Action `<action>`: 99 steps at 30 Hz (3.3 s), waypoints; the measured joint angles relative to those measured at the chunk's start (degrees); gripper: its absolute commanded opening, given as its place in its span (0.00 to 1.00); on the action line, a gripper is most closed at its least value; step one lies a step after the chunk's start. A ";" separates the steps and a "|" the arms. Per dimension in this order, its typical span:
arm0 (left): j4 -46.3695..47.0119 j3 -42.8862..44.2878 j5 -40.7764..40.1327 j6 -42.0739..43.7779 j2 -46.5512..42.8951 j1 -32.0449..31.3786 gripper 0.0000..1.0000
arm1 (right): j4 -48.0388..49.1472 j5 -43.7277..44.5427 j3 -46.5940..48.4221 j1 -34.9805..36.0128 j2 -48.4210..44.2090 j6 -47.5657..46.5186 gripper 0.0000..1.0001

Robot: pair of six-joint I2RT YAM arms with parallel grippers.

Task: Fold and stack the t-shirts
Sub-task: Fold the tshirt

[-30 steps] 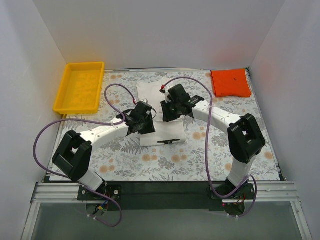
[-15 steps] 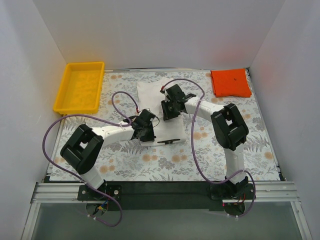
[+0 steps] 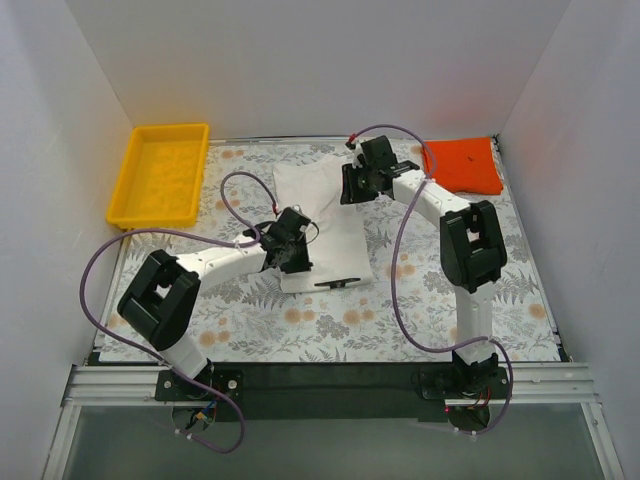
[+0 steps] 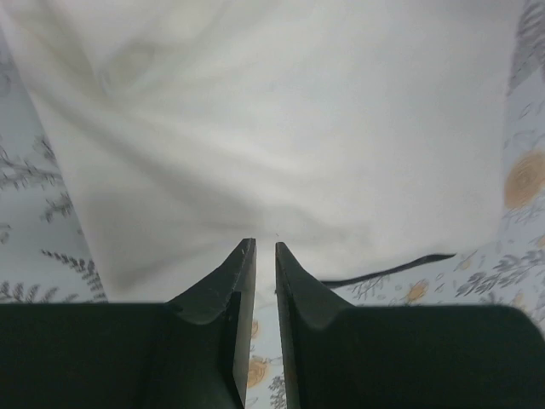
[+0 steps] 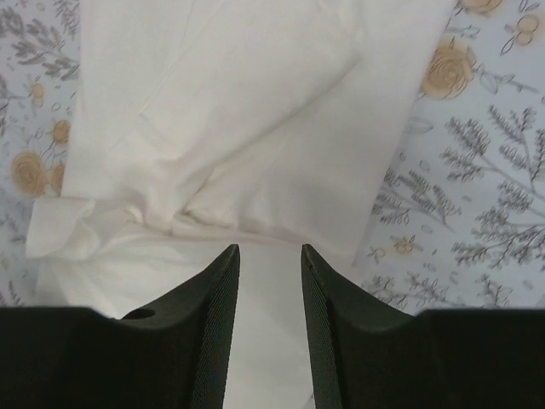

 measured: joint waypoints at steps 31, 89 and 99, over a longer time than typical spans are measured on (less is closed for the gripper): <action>-2.82 14.64 -2.73 8.04 13.44 7.30 0.20 | 0.17 -4.33 -35.04 1.33 -32.92 2.84 0.37; 15.78 9.94 21.09 3.96 14.01 27.32 0.52 | 15.26 -27.74 -18.51 -12.41 -1.11 9.22 0.34; 11.08 -5.75 20.98 1.09 -12.55 20.09 0.56 | 20.87 -33.18 -37.27 -7.04 -22.25 13.31 0.36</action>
